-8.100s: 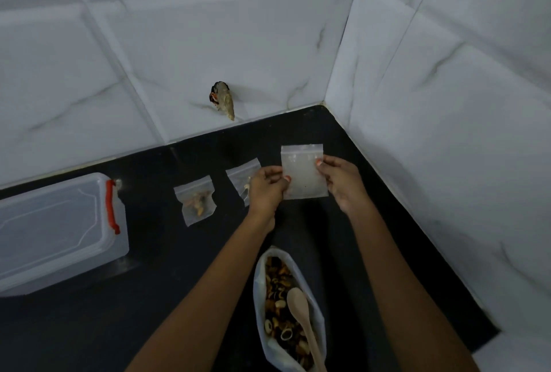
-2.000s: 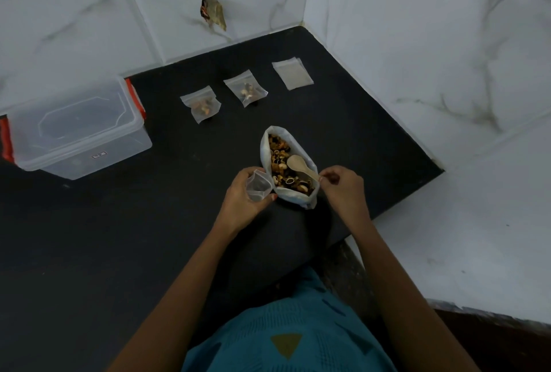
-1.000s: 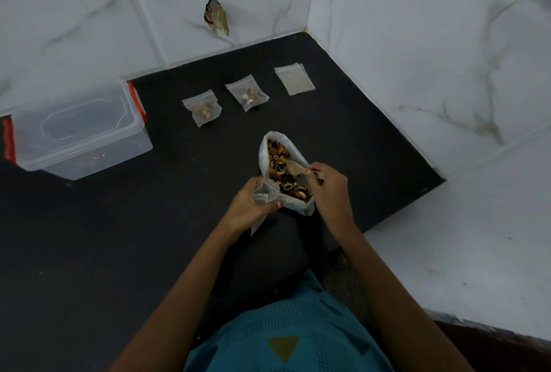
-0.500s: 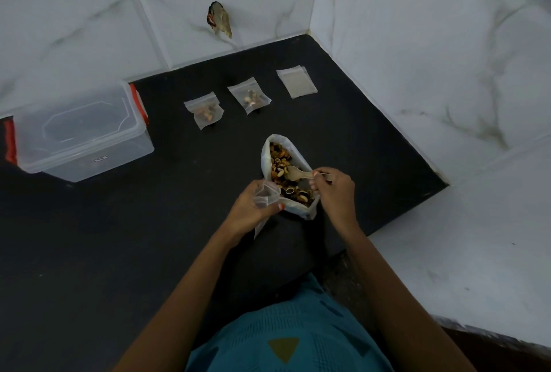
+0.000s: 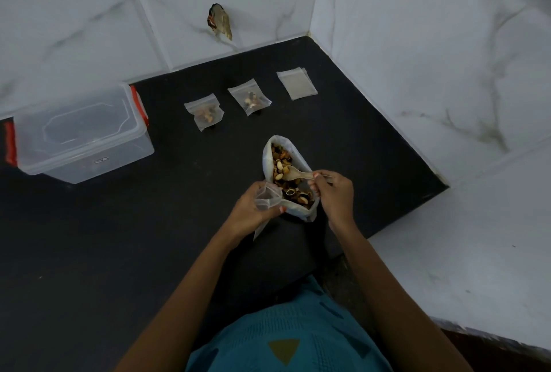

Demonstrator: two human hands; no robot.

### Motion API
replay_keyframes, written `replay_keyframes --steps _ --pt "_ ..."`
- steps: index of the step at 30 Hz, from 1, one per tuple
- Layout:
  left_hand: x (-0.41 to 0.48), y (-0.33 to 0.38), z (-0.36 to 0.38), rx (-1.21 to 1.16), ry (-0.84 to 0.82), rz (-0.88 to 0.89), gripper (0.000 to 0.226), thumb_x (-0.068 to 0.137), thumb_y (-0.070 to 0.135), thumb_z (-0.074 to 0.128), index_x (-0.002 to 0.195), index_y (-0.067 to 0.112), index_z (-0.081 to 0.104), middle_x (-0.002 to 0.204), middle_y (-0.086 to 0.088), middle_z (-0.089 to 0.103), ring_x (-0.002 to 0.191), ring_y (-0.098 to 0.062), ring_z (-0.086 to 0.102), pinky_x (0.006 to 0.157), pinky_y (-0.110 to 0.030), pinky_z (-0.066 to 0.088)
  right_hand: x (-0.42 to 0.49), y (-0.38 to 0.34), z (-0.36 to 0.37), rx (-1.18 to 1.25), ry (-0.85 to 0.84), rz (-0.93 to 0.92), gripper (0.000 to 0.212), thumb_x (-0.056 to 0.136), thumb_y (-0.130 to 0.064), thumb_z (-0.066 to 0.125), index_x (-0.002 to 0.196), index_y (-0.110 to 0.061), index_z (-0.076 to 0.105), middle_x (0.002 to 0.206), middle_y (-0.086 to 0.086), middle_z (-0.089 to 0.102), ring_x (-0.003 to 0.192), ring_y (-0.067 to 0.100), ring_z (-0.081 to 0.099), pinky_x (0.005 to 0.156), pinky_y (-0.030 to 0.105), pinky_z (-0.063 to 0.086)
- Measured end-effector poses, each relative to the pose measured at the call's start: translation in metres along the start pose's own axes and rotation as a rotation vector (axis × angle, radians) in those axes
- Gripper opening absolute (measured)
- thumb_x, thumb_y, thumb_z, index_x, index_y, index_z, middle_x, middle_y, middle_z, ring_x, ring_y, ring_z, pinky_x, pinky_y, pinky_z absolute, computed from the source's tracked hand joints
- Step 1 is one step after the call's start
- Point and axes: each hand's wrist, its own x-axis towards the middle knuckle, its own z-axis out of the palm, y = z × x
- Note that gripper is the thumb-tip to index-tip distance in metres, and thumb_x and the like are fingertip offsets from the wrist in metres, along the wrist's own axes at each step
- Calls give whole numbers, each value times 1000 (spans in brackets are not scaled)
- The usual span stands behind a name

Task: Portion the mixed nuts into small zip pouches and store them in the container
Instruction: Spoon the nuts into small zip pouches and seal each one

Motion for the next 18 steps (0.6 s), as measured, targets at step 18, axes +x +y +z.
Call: replay_keyframes --steps 18 --pt "-3 9 1 -11 7 37 29 81 13 68 96 32 53 102 20 53 95 8 49 77 -14 40 3 -4 -3 116 -24 161 16 90 -5 53 100 3 63 68 4 62 57 6 56 48 9 46"
